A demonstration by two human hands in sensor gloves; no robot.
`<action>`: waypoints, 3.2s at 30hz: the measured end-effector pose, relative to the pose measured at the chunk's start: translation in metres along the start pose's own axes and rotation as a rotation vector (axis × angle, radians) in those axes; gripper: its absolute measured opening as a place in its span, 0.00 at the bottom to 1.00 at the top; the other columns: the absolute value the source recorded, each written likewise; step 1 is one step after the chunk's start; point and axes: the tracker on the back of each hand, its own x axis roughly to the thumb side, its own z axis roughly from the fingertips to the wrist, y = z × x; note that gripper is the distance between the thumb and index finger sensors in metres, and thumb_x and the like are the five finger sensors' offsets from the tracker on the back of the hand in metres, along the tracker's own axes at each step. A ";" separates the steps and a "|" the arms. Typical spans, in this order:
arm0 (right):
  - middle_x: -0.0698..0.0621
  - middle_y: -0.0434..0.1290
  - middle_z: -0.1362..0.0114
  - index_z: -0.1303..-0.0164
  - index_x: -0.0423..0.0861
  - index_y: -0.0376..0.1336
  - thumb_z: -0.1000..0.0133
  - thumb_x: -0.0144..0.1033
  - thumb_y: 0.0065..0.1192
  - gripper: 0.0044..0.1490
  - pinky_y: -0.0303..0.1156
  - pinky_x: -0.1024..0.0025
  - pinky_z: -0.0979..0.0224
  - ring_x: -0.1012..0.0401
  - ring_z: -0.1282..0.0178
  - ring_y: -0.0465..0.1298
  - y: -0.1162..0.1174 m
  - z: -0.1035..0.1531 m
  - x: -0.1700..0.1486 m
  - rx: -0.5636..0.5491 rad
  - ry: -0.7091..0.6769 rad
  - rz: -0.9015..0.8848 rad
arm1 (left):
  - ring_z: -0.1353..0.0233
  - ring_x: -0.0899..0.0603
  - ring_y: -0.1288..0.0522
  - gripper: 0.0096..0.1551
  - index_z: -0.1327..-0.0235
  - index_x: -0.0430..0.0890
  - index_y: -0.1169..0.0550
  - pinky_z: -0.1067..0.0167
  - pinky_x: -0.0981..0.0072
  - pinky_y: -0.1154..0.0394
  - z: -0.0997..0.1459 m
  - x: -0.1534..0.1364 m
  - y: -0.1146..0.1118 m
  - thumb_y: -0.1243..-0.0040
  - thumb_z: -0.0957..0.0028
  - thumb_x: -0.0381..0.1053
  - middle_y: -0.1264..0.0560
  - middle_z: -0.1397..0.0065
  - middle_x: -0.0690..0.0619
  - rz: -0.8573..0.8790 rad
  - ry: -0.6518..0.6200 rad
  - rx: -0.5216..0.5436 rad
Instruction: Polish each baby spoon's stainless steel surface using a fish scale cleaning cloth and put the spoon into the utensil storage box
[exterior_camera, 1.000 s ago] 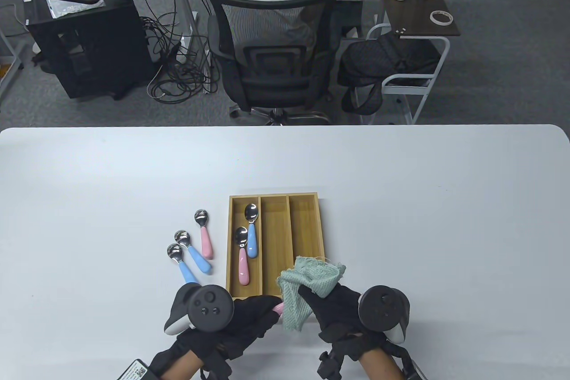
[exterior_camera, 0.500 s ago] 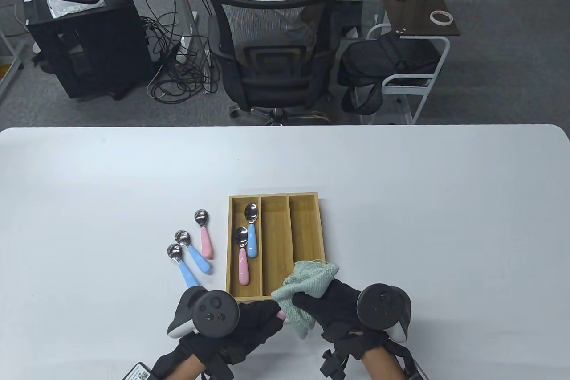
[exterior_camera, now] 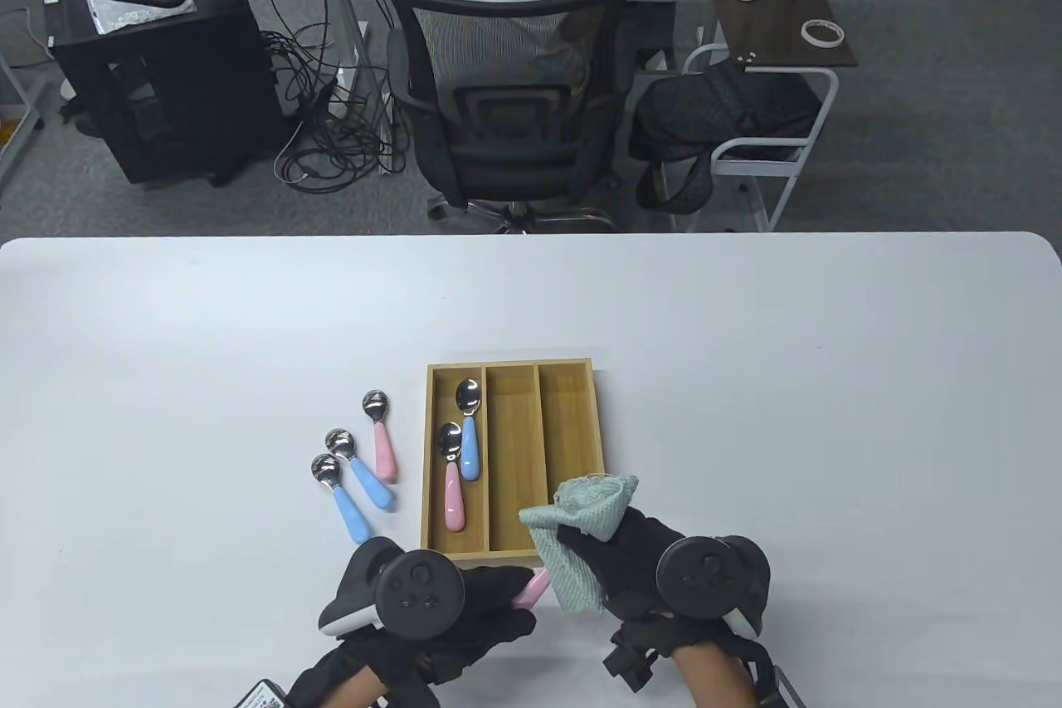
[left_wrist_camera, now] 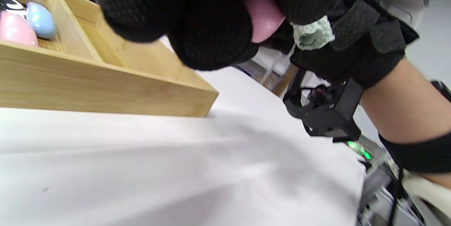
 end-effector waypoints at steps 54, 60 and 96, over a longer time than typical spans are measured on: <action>0.53 0.76 0.41 0.28 0.41 0.58 0.31 0.48 0.53 0.29 0.82 0.62 0.38 0.68 0.55 0.83 -0.074 0.012 -0.036 -0.331 0.137 -0.181 | 0.59 0.49 0.14 0.33 0.30 0.39 0.25 0.60 0.60 0.17 -0.097 -0.087 0.099 0.51 0.34 0.62 0.17 0.45 0.52 -0.276 0.860 0.073; 0.53 0.76 0.40 0.28 0.41 0.58 0.31 0.48 0.53 0.29 0.82 0.62 0.37 0.67 0.55 0.84 -0.069 0.011 -0.037 -0.307 0.141 -0.160 | 0.54 0.47 0.13 0.36 0.29 0.37 0.26 0.57 0.57 0.16 -0.048 -0.103 0.108 0.42 0.37 0.62 0.18 0.42 0.50 -0.522 1.059 -0.094; 0.53 0.76 0.40 0.28 0.41 0.58 0.31 0.48 0.53 0.29 0.81 0.61 0.37 0.67 0.54 0.84 -0.060 0.009 -0.043 -0.255 0.164 -0.181 | 0.50 0.44 0.11 0.37 0.28 0.30 0.31 0.58 0.60 0.13 0.007 -0.191 0.056 0.42 0.34 0.58 0.21 0.37 0.43 -0.333 1.401 -0.394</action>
